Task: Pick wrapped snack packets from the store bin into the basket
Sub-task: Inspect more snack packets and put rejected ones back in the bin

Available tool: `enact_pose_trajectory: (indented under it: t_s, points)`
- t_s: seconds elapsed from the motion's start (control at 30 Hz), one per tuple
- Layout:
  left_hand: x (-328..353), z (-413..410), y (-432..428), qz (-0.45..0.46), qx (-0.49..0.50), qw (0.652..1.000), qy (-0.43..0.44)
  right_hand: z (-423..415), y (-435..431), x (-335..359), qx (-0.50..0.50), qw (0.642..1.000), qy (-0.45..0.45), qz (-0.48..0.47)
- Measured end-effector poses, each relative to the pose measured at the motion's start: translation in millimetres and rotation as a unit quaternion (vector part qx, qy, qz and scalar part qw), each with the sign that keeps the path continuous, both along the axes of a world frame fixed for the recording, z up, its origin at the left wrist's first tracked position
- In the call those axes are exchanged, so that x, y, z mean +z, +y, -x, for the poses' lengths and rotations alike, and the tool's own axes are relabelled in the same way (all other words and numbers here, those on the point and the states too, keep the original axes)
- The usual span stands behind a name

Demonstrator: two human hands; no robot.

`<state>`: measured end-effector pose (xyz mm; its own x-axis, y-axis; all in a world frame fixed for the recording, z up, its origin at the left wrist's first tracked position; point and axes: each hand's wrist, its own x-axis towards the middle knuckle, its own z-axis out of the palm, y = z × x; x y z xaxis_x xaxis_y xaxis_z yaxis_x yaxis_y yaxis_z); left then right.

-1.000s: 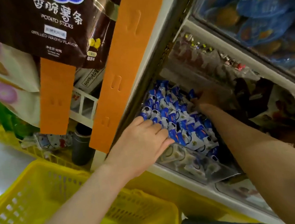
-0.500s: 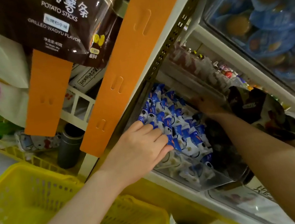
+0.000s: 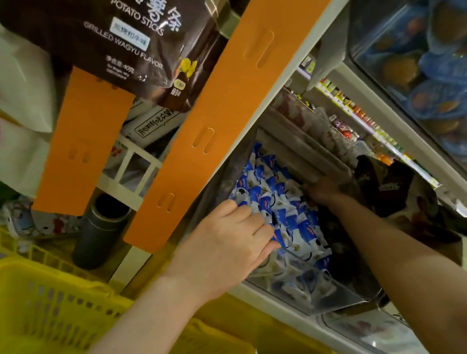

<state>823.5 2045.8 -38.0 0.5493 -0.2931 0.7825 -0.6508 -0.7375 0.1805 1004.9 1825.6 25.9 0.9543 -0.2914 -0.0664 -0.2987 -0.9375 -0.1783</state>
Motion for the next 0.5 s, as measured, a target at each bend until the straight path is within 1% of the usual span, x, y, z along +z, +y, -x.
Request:
enact_pose_trajectory:
  t_s: [0.07,0.2,0.23,0.3,0.37,0.43,0.5]
  points:
    - [2,1,1,-0.002,-0.007,1.0,0.005,-1,2,-1,0.009,0.999,-0.004,0.031]
    - [5,2,2,-0.012,-0.008,1.0,0.023,3,7,-3,0.003,1.0,-0.025,0.006]
    - [6,3,2,-0.011,-0.008,0.999,0.031,5,9,-3,0.002,0.999,-0.043,-0.002]
    - [8,3,2,-0.013,-0.003,0.999,0.044,12,14,3,0.009,0.993,-0.113,-0.029]
    - [9,5,0,-0.023,0.0,0.998,0.059,20,20,16,0.025,0.984,-0.175,-0.03]
    - [12,9,-1,-0.032,0.003,0.996,0.081,29,25,31,0.063,0.973,-0.221,-0.036]
    - [18,15,-2,-0.042,0.022,0.993,0.11,47,32,42,0.125,0.953,-0.265,-0.074]
